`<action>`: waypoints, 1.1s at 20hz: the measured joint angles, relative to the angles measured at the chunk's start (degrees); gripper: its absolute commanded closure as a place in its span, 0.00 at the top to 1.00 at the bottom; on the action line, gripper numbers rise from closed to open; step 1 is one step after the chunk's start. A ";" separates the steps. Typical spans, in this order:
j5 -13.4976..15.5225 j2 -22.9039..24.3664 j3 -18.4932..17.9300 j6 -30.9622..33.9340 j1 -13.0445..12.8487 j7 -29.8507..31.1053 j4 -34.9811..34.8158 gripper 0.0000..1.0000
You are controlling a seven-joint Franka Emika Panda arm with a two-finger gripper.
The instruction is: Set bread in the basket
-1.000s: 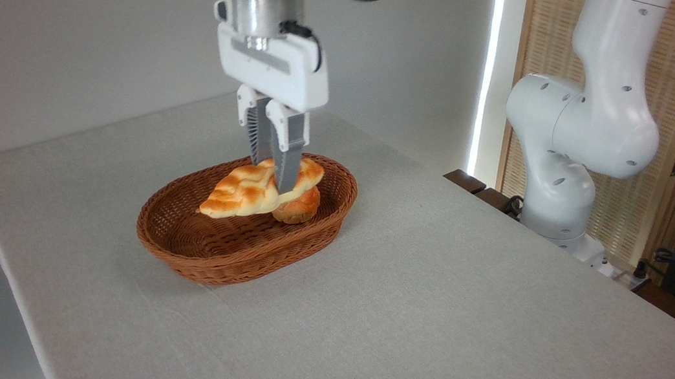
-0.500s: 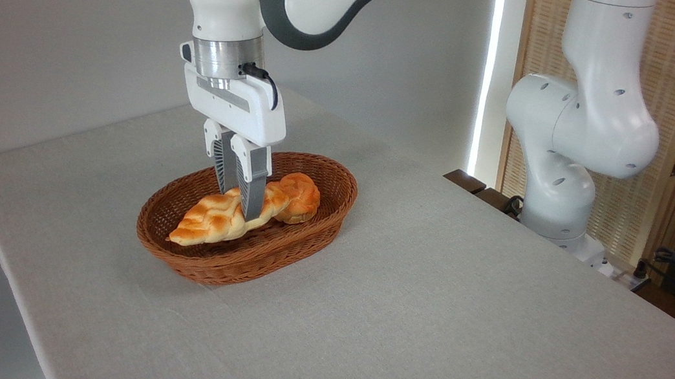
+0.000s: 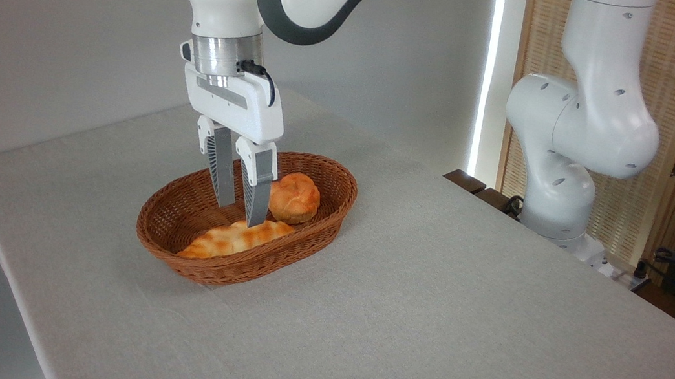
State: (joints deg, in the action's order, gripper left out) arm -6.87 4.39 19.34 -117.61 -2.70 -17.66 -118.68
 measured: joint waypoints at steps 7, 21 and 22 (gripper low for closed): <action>0.00 0.05 -0.32 2.10 0.19 0.10 2.32 1.00; 4.80 0.18 -14.66 28.71 1.28 -18.20 22.24 1.00; 5.20 0.18 -15.07 29.63 1.45 -19.80 22.88 1.00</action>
State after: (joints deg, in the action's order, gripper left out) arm -1.67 4.57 4.27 -87.98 -1.26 -37.47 -95.80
